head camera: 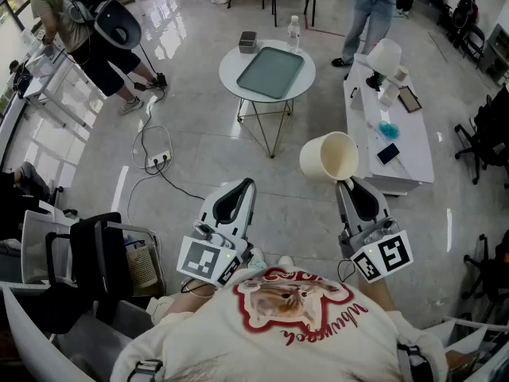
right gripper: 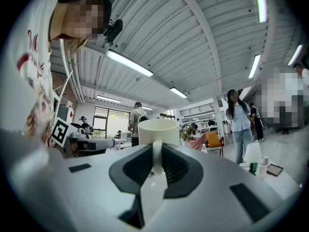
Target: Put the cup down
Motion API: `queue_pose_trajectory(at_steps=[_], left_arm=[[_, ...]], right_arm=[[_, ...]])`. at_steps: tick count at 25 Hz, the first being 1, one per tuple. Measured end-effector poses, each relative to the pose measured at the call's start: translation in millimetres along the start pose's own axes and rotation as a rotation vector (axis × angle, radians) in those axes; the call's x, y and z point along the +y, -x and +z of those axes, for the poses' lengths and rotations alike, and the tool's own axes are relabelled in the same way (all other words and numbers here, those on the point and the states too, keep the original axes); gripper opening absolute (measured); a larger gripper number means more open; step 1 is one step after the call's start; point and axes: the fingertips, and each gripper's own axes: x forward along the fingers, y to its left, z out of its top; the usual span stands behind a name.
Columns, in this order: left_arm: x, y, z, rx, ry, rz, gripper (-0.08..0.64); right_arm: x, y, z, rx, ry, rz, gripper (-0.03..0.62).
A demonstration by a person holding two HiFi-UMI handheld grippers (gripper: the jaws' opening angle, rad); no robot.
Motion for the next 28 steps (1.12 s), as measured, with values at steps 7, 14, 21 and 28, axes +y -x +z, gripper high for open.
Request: queue_pose_trajectory(at_steps=[7,14,21,28], left_arm=[[0.0,-2.7,2.3,-0.009,-0.012,-0.004,0.017],[4.1,0.2,2.6,-0.005,-0.016,0.012,0.017],[15.9,3.0,3.1,-0.008,-0.009,0.025,0.017],[37.7,8.5,2.3,-0.001,0.0,0.028,0.017]], right_arm=[[-3.2,-2.8,-2.0,-0.004,0.0,-0.002,0.06],[-4.8,-4.7,0.0,-0.009,-0.009,0.004,0.06],[-4.7,-11.5,0.5,-0.034,-0.039,-0.007,0.06],[-0.6,-25.8,2.9,-0.061,-0.058,-0.028,0.06]])
